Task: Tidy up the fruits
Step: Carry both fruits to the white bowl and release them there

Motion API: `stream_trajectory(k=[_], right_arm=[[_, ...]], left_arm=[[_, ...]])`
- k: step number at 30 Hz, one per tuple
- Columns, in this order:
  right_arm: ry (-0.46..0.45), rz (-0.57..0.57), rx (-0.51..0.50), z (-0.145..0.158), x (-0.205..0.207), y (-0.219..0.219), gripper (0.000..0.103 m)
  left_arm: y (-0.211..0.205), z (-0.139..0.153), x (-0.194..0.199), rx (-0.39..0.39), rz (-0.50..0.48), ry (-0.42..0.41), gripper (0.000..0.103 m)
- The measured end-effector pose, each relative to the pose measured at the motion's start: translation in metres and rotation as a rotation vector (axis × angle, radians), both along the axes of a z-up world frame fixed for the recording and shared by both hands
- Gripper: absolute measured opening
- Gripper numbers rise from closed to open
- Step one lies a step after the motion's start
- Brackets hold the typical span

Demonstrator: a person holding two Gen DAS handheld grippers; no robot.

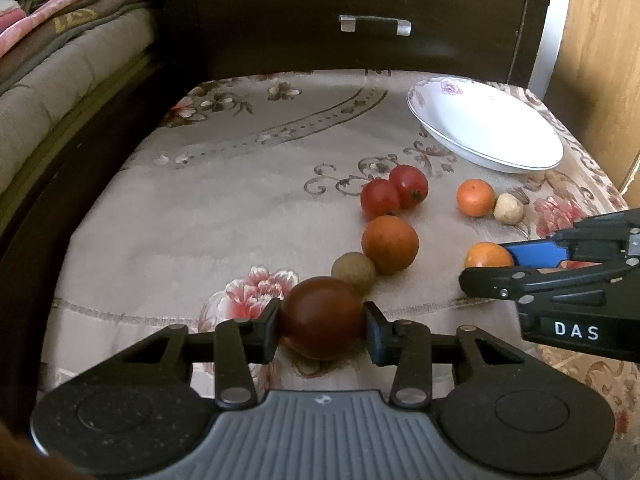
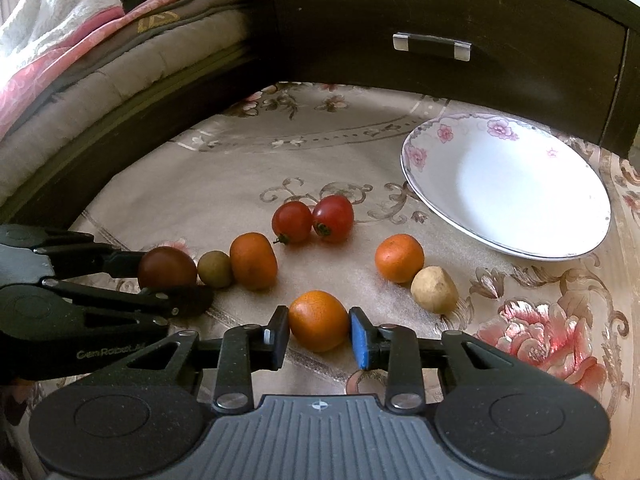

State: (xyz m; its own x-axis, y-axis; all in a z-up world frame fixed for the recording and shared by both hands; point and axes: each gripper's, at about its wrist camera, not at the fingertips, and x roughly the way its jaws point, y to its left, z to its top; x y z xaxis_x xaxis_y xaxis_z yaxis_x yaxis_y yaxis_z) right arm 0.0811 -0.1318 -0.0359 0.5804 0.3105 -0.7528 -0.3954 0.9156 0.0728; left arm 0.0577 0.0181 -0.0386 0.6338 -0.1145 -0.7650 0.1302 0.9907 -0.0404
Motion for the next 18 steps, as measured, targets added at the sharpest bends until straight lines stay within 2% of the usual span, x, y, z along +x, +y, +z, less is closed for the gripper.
stream_trajectory(k=[5,9,18], right_arm=[[0.008,-0.018,-0.013,0.001,-0.008,-0.005,0.026],[0.005,-0.036,-0.018,0.009,-0.015,-0.013,0.026],[-0.021,-0.054,-0.044,0.03,-0.029,-0.026,0.026]], left_arm=[[-0.002,0.003,-0.006,-0.023,-0.02,0.02,0.049],[-0.012,0.007,-0.014,-0.008,-0.068,0.02,0.049],[-0.03,0.019,-0.002,-0.074,-0.112,0.011,0.049]])
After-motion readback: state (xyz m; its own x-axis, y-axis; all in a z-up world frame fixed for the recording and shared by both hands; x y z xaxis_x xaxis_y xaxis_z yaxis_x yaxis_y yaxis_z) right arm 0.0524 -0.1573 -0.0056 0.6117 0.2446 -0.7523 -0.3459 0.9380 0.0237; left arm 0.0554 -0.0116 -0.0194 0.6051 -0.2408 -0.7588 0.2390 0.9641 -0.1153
